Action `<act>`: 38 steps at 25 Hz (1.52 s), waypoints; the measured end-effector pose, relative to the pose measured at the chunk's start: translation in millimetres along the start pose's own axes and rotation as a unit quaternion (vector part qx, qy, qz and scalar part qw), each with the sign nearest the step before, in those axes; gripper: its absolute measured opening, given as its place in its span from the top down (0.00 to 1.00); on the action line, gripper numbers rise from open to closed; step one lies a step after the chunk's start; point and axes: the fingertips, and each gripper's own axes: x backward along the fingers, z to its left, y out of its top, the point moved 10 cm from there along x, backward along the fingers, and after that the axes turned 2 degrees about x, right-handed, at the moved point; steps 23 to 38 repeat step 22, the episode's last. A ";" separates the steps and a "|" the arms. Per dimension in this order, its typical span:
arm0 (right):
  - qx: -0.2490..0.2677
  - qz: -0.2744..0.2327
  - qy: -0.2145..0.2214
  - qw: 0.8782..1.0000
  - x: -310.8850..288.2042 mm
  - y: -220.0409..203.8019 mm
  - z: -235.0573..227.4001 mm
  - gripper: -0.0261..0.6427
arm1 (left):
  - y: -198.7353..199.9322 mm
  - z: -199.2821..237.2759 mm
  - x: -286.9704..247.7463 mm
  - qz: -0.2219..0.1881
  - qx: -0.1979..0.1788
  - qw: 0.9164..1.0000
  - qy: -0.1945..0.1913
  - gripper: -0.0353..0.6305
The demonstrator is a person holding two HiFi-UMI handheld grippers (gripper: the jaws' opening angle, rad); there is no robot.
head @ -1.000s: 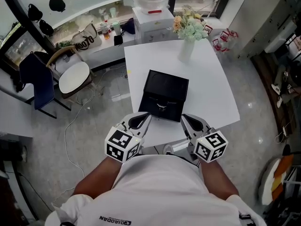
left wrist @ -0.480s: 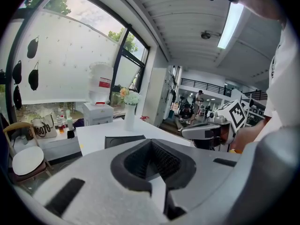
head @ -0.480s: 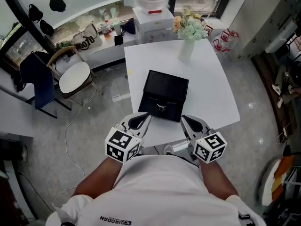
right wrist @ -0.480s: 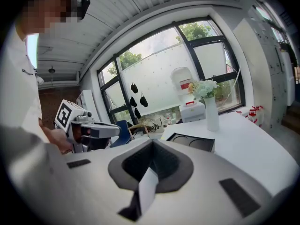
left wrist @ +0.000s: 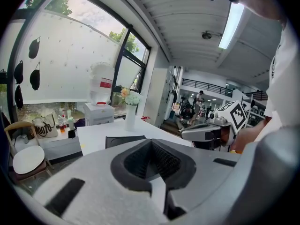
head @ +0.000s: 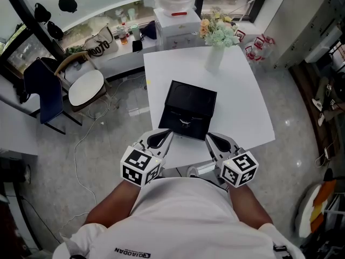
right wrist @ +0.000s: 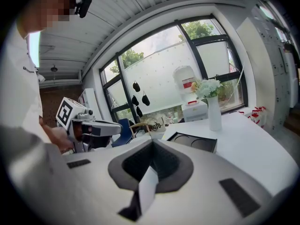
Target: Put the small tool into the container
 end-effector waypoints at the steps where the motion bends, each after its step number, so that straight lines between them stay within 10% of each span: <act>1: 0.000 0.001 0.001 1.000 -0.3 0.1 -0.1 0.95 | 0.1 0.0 -0.2 0.000 0.000 1.000 0.000 0.93; 38: 0.007 0.007 0.007 1.000 -2.4 0.0 -1.9 0.95 | 0.4 -0.6 -2.7 0.001 0.000 1.000 0.002 0.93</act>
